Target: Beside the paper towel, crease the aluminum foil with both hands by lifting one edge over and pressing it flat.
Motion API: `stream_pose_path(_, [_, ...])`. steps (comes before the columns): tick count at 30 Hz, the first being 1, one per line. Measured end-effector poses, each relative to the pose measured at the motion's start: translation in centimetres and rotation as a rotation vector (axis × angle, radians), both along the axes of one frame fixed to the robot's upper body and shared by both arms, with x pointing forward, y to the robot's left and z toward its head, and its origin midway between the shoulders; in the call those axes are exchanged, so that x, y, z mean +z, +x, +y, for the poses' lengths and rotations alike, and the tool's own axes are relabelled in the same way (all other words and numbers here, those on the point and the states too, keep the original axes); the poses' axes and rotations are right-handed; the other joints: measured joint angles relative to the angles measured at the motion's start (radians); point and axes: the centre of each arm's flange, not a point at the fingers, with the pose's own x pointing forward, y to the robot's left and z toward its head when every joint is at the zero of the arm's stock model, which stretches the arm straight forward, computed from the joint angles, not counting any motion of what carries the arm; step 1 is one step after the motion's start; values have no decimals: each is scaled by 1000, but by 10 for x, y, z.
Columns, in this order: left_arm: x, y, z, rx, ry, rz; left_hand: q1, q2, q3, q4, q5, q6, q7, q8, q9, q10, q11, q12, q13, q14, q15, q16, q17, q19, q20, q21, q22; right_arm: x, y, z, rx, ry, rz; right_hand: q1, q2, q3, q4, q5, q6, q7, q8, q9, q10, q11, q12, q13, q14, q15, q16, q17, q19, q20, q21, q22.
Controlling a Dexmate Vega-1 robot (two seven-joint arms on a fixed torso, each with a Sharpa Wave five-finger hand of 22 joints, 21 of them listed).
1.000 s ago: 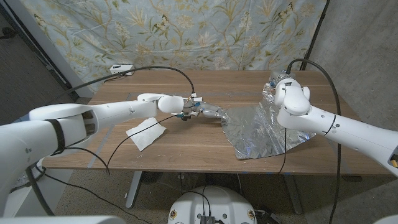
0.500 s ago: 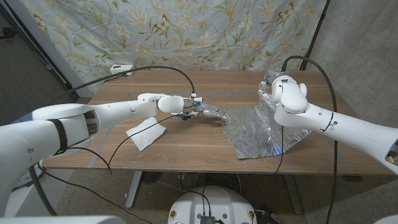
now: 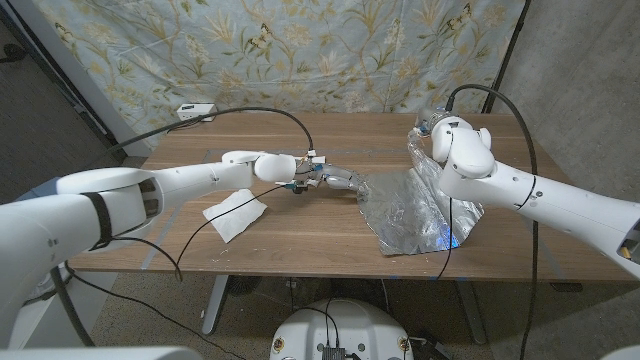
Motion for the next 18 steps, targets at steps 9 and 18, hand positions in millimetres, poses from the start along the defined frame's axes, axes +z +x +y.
stream_pose_path(9, [-2, 2, 2, 3, -5, 6, 4, 4, -1, -7, 0, 0, 0, 1, 0, 0, 0, -1, 0, 0, 0, 0, 0, 0, 0, 0, 0, -1, 1, 9, 57, 17, 47, 4, 4, 0, 0, 0, -3, 3, 0, 1, -4, 4, 0, 0, 0, 0, 0, 0, 0, 0, 0, 0])
stream_pose_path(18, [-4, 2, 3, 5, -12, 11, 8, 8, 3, -11, 0, 0, 0, 2, 0, 0, 0, -3, 0, 0, 0, 0, 0, 0, 0, 0, 0, -4, 3, 13, 97, 48, 84, 8, 8, 0, 0, 0, -8, 8, 0, 6, -4, 4, 0, 0, -2, 9, 0, 0, -5, 6, 0, 0])
